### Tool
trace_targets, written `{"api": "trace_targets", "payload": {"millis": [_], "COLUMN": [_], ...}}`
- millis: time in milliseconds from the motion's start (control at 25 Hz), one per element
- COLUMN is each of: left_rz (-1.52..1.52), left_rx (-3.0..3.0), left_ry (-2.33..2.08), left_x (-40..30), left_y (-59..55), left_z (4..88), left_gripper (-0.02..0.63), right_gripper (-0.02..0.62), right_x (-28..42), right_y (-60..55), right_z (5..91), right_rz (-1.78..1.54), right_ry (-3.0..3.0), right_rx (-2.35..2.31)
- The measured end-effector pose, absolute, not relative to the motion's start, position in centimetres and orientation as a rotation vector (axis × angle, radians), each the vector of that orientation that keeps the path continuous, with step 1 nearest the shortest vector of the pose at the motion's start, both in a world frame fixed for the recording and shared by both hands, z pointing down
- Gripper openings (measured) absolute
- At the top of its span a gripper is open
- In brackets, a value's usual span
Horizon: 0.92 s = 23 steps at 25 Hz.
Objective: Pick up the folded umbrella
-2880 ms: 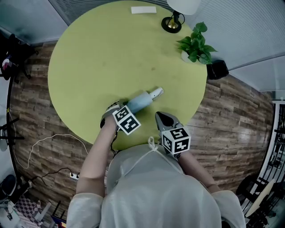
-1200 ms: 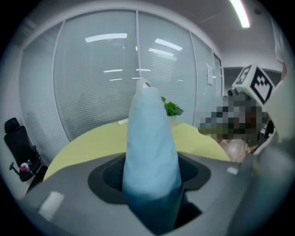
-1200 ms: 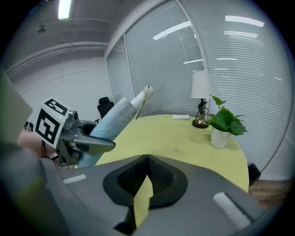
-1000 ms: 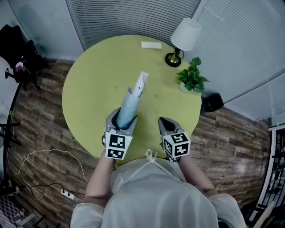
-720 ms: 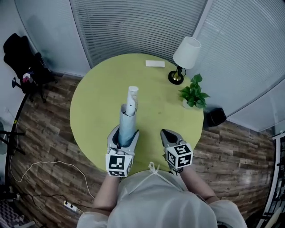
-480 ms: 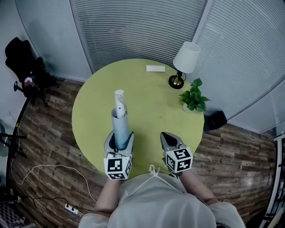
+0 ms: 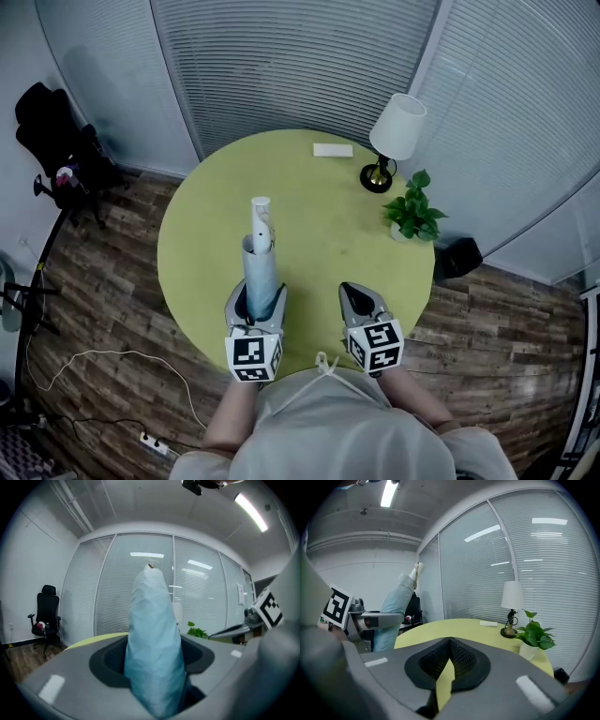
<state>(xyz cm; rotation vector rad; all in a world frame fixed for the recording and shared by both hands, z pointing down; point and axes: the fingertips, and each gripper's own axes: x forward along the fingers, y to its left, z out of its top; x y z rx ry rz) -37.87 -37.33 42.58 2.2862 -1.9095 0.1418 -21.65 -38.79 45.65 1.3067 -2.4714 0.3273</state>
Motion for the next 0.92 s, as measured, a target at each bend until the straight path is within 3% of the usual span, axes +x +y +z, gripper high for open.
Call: {"api": "trace_targets", "payload": {"millis": [920], "left_rz": [0.095], "left_rx": [2.282], "left_ry": [-1.879], "left_x": [-37.4], "left_y": [-36.8], "left_z": [42.4], "left_gripper": [0.29], "right_gripper": [-0.001], "right_x": [-23.7], "right_y": [-37.0], "right_z": [46.6], "right_rz": [0.334], "right_ry": [-2.486], "right_rx": [1.223]}}
